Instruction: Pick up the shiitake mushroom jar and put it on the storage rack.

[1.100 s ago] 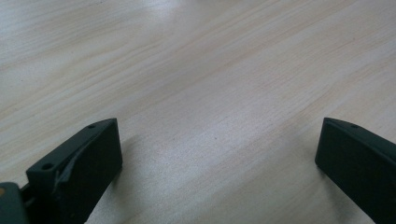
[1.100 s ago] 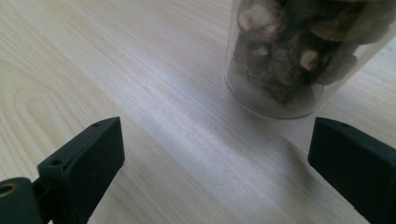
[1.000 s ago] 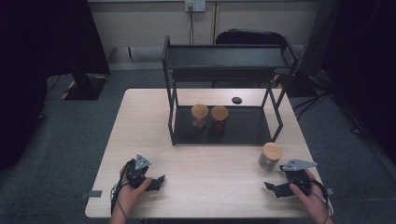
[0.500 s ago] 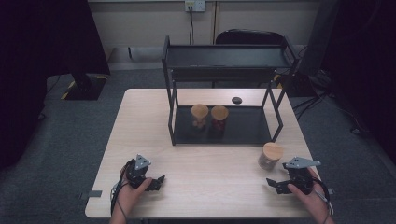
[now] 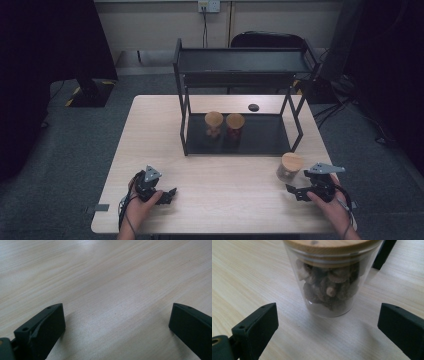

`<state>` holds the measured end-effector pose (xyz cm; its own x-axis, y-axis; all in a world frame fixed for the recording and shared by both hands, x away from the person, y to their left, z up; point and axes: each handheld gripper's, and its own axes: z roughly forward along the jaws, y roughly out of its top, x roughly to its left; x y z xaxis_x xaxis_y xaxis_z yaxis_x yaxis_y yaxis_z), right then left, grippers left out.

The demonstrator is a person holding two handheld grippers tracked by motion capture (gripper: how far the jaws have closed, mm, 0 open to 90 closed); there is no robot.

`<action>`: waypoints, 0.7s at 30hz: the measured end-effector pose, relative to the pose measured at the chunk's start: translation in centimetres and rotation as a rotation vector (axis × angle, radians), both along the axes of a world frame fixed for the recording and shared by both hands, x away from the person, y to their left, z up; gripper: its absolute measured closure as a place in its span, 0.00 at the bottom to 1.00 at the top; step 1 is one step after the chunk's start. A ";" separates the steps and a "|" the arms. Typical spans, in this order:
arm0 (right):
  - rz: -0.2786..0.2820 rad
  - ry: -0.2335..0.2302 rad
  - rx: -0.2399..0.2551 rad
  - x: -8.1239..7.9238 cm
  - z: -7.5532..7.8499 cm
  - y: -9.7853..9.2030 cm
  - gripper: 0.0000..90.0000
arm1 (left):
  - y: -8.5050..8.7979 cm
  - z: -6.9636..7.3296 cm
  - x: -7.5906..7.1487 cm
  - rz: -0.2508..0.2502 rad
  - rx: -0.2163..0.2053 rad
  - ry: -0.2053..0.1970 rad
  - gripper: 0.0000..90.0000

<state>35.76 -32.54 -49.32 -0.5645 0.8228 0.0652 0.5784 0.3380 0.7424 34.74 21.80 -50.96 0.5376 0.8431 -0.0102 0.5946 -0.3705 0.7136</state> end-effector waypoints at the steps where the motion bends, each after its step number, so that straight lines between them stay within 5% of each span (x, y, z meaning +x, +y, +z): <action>1: -0.004 -0.002 0.000 0.1 0.0 0.0 0.03 | 0.0 0.0 0.0 0.000 0.000 0.000 0.00; 21: -0.023 -0.030 0.053 1.6 0.4 0.5 0.04 | 0.0 0.0 0.0 0.000 0.000 0.000 0.00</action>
<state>37.38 -32.06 -48.87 -0.5479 0.8314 0.0921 0.5626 0.2848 0.7761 34.75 21.80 -50.96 0.5378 0.8430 -0.0102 0.5945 -0.3705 0.7137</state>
